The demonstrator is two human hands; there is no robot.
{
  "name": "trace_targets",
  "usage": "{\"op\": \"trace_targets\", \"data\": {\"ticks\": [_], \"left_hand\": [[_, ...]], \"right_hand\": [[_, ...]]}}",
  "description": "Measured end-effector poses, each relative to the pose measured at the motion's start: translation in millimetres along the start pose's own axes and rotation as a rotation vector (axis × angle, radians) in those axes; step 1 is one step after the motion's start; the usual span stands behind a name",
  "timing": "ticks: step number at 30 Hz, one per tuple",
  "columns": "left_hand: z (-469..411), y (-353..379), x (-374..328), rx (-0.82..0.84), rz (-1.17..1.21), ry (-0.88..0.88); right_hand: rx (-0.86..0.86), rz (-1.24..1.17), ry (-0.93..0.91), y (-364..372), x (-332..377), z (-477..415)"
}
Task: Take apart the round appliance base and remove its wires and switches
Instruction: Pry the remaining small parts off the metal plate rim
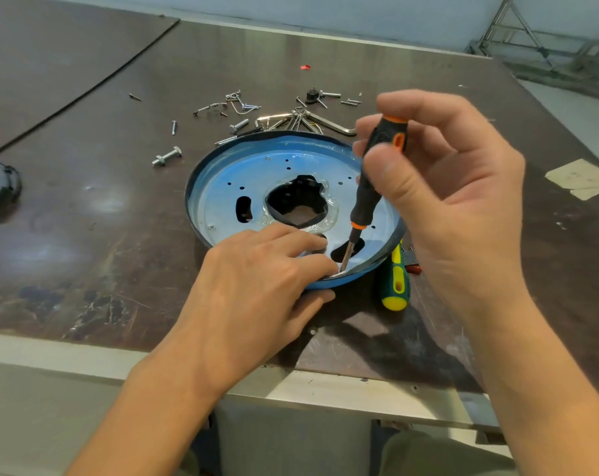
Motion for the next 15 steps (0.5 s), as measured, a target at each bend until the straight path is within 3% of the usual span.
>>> {"op": "trace_targets", "data": {"ticks": [15], "left_hand": [[-0.1,1.2,0.9,0.006,-0.034,0.003]], "right_hand": [[0.062,-0.056,0.048,-2.4,-5.7,2.1]]}}
Point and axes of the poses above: each hand's wrist, its own z-axis away from the middle knuckle, its own y-axis out of the palm, x = y × z, the point moved 3 cm from there along -z, towards the middle knuckle, and after that the axes turned 7 degrees about x, right-handed, at the moved point
